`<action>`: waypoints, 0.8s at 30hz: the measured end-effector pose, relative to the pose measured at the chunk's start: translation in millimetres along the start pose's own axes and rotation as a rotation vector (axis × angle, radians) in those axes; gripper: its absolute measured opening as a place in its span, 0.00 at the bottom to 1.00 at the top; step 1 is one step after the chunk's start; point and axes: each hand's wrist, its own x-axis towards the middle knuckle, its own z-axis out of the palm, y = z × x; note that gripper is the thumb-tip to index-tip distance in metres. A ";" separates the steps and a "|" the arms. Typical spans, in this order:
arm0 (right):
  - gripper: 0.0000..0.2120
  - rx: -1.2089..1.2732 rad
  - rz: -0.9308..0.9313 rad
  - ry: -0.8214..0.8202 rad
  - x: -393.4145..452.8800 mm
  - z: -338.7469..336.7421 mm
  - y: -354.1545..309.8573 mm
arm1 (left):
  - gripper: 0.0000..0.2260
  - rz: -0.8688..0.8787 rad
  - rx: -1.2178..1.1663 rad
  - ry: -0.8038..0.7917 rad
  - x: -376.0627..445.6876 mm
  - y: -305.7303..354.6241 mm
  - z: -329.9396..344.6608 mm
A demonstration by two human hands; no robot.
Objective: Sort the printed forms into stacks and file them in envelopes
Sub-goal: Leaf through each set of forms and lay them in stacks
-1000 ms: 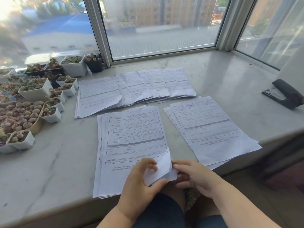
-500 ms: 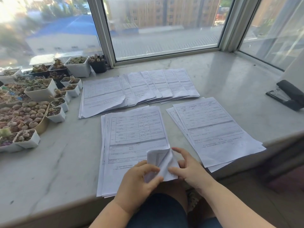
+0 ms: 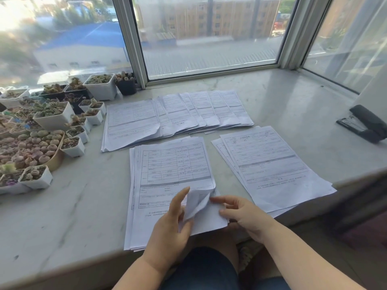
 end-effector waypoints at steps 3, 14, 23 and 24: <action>0.18 -0.052 -0.053 0.031 0.4 2.7 2.9 | 0.29 0.127 -0.007 0.078 -1.4 2.2 -0.3; 0.23 -0.192 -0.115 0.134 1.8 8.4 -3.2 | 0.06 0.071 0.103 0.021 2.6 2.2 -5.8; 0.13 -0.089 -0.052 0.296 6.6 -3.6 -24.9 | 0.26 -0.009 0.093 0.056 -4.6 6.4 1.3; 0.18 -0.048 0.035 0.226 6.2 -0.2 -31.7 | 0.20 0.011 0.108 0.055 -3.9 7.5 0.5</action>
